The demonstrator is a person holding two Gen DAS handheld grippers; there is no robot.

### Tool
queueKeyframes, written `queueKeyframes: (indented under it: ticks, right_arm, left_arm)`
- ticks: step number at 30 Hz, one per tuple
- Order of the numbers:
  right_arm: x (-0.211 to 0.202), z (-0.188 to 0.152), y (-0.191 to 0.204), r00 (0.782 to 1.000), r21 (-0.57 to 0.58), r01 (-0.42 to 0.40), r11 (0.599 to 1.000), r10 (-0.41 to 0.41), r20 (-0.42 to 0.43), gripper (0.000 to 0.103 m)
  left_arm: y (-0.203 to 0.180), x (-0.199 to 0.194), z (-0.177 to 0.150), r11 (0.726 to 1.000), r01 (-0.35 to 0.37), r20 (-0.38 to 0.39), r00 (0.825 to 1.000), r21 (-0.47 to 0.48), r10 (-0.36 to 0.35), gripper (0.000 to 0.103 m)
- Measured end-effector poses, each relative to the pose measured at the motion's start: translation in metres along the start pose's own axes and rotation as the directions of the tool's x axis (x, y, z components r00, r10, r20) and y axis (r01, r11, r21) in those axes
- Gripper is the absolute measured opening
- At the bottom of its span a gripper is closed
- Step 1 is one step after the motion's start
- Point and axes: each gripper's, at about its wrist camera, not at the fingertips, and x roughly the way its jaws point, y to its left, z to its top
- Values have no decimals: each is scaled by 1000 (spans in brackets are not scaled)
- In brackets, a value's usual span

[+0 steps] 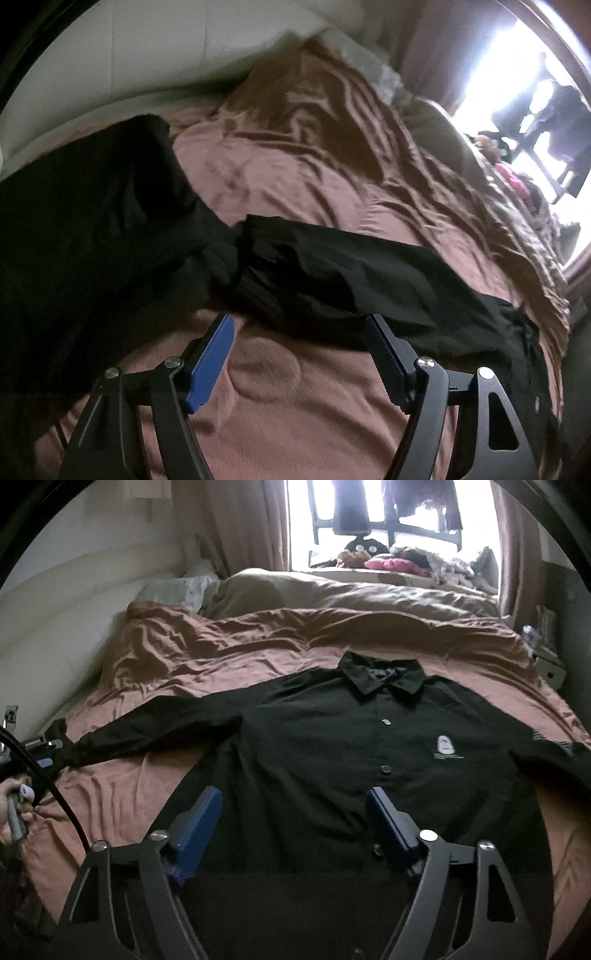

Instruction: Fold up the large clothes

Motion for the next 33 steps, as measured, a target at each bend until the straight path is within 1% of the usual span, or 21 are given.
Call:
queueKeyframes:
  ticks: [3,4,6,8,9,11,12,13,14,17,18,19,21,24,25,27,29,31,33]
  right_arm:
    - [21,11,-3,999,16,-14,1000,15,-30,70]
    - [29,16,-4,999,23,-19,1000,20,-41,66]
    - [44,25,-7,997,42,-38,998,40,-58,64]
    - [59,34,-7,996,61,-50,997,54,-69,58]
    - [67,39,-7,995,71,-59,996,64,-75,54]
    - [86,49,-8,992,98,-79,992,88,-89,48]
    - [96,53,-9,990,118,-92,989,104,-98,45]
    - [106,57,-9,988,135,-101,986,115,-104,45]
    - [120,62,-8,984,160,-116,980,136,-118,45]
    - [151,71,-7,973,211,-148,966,180,-142,45]
    - [163,76,-5,969,228,-164,960,200,-147,43]
    - [173,80,-5,965,241,-175,954,215,-151,39]
    - [193,86,-1,958,254,-194,948,239,-159,37]
    - [223,92,4,955,264,-185,947,236,-178,32]
    - [232,93,6,960,282,-164,945,219,-176,28]
    - [254,91,10,947,296,-170,940,239,-214,28]
    - [281,87,19,926,255,-125,959,204,-316,27]
    - [285,90,18,930,252,-111,961,190,-315,25]
    - [284,95,16,921,268,-112,957,201,-333,25]
  left_arm:
    - [6,31,6,999,-45,-56,997,-26,43,75]
    - [8,42,7,997,-67,-73,995,-33,64,75]
    - [12,60,7,992,-116,-108,988,-58,109,75]
    - [12,65,8,988,-135,-85,988,-69,129,73]
    - [9,64,9,986,-159,-56,986,-59,155,60]
    - [5,65,12,980,-193,-57,980,-47,190,45]
    - [4,63,13,979,-198,-51,979,-51,195,27]
    - [2,57,14,979,-197,-31,980,-56,195,21]
    - [-1,52,16,980,-191,-14,982,-50,191,10]
    - [-16,30,26,988,-156,46,987,-3,156,7]
    - [-20,23,30,990,-144,61,988,4,144,7]
    - [-26,13,38,993,-119,84,990,13,118,7]
    - [-38,-3,51,995,-90,123,989,31,86,6]
    - [-58,-27,70,997,-58,178,983,59,47,6]
    - [-64,-35,76,996,-50,194,980,69,35,6]
    - [-81,-51,85,995,-31,222,975,97,9,6]
    - [-103,-68,95,991,-9,246,969,134,-25,6]
    - [-127,-85,101,986,16,263,963,166,-60,5]
    - [-153,-102,105,976,31,285,954,215,-93,5]
